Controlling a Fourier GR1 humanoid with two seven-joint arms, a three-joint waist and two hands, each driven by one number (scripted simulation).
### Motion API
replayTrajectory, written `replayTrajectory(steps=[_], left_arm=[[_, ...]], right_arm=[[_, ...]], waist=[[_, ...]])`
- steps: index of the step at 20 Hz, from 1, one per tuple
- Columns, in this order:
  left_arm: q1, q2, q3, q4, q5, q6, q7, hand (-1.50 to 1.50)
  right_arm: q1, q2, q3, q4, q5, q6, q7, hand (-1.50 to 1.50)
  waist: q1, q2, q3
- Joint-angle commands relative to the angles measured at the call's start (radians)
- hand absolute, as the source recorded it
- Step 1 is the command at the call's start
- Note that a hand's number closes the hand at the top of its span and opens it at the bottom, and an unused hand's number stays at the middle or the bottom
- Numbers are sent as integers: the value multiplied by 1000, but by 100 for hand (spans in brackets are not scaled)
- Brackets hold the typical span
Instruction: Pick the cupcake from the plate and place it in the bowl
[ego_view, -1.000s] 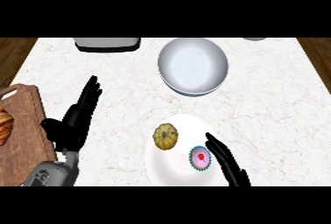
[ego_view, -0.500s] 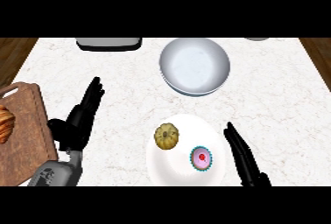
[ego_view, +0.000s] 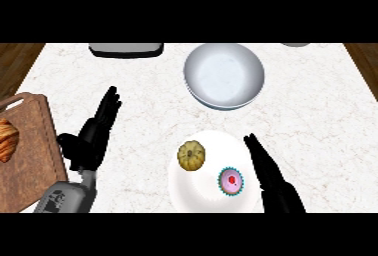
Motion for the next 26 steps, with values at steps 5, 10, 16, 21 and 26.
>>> replayTrajectory(steps=[5, 10, 16, 21, 26], left_arm=[[-30, -13, 41, 26, -22, -44, 14, 0], [-47, -42, 69, 31, -37, -58, 36, 0], [77, -43, 56, -90, -61, -55, 28, 0], [21, -36, 99, -29, -57, -96, 39, 0], [13, -81, 82, -7, -92, -87, 27, 0]], right_arm=[[48, 6, -13, 103, -62, 39, -52, -150], [44, 14, -42, 82, -95, 65, -87, -150], [133, -22, -74, 27, -194, 16, -210, -150], [152, 39, -13, 68, -164, -41, -234, -150], [166, -6, -129, 122, -323, -25, -358, -150]], waist=[[-5, -1, 1], [-6, -1, 1], [-3, -2, 1], [-5, -1, 1], [-5, -1, 1]])
